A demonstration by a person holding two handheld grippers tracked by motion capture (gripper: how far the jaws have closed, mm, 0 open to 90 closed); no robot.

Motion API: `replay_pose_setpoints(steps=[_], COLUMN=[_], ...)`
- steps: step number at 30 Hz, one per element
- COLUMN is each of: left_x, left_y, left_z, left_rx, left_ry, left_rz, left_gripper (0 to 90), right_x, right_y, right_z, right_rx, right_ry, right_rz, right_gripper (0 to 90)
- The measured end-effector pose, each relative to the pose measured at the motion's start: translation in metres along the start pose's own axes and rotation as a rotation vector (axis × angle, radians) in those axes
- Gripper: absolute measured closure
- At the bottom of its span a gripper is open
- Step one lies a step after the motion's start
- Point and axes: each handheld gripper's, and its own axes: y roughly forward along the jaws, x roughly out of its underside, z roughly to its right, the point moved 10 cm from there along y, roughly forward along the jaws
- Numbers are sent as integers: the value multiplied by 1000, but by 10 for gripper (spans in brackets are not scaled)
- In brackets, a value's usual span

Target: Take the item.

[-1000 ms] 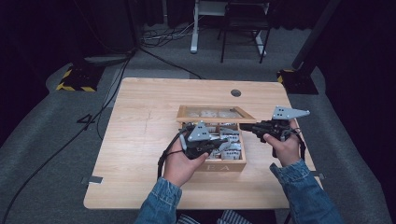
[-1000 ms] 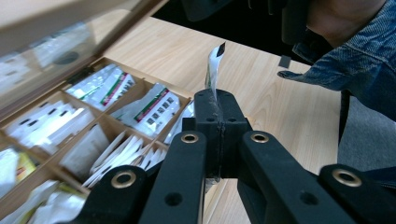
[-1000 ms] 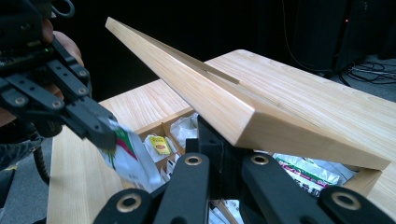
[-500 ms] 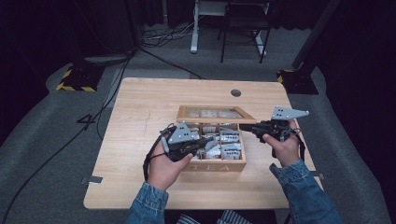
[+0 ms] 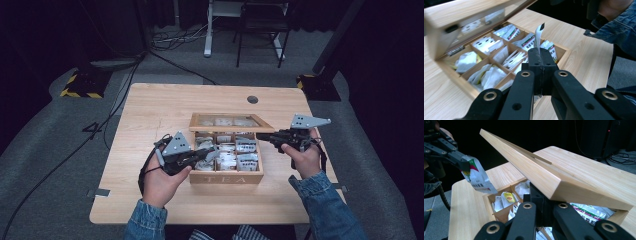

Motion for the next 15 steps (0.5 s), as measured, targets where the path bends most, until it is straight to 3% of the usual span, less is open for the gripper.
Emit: replay_pose_setpoints(steps=[10,15], left_x=[12,21], left_y=[-19,-25], left_z=[-18,-30], left_rx=[-79,-123], left_ry=[-41,-81], left_rz=[-1,-12], left_gripper=[897,896], right_x=[0,0], right_y=[0,0], right_z=[0,0], right_rx=[0,0], right_ry=[0,0], right_rz=[0,-1], right_gripper=[900,900])
